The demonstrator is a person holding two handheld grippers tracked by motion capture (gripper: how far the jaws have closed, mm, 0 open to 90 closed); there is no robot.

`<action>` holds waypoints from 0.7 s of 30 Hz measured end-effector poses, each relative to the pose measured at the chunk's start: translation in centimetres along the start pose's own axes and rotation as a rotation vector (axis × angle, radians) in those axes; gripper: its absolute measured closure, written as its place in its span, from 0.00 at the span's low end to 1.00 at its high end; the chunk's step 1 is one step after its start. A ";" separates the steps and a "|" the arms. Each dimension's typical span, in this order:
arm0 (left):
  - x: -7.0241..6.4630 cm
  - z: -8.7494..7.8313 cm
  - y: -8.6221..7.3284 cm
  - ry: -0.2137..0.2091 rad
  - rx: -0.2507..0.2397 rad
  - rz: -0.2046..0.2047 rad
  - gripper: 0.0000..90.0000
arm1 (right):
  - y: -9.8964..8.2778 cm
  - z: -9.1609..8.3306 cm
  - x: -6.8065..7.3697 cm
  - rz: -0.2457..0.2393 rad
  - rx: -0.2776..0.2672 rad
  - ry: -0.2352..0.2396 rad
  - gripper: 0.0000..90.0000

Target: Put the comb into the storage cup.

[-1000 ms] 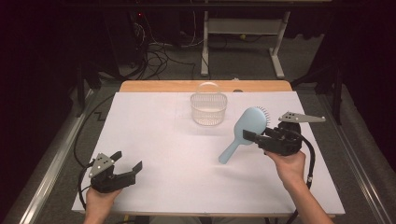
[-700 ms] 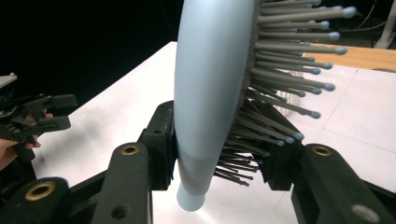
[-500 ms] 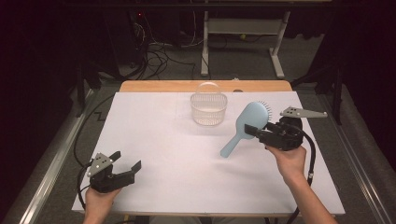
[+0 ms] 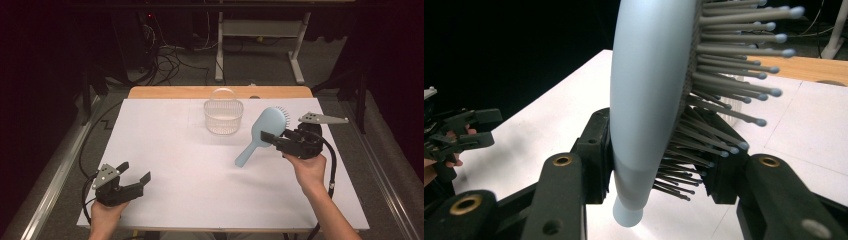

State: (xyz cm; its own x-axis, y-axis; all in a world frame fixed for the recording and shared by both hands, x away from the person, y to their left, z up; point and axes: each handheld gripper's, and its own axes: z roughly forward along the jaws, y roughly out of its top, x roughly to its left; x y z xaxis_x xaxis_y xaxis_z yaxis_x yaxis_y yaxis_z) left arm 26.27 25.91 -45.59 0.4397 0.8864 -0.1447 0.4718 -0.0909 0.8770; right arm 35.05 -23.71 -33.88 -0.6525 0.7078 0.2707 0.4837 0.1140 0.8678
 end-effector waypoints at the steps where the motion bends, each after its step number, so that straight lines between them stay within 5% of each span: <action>1: 0.0 0.0 0.0 0.001 0.001 0.001 0.13 | 0.0 0.1 0.0 -0.001 0.000 -0.001 0.61; 21: 0.1 0.2 0.0 -0.003 -0.006 -0.001 0.13 | 1.5 1.1 0.2 -0.007 0.003 0.007 0.61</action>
State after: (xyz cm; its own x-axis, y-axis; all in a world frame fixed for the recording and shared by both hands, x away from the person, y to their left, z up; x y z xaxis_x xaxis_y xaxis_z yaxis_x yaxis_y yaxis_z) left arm 26.47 25.91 -45.73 0.4413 0.8852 -0.1470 0.4674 -0.0869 0.8797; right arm 36.28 -22.63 -32.99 -0.6601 0.7020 0.2672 0.4806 0.1214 0.8685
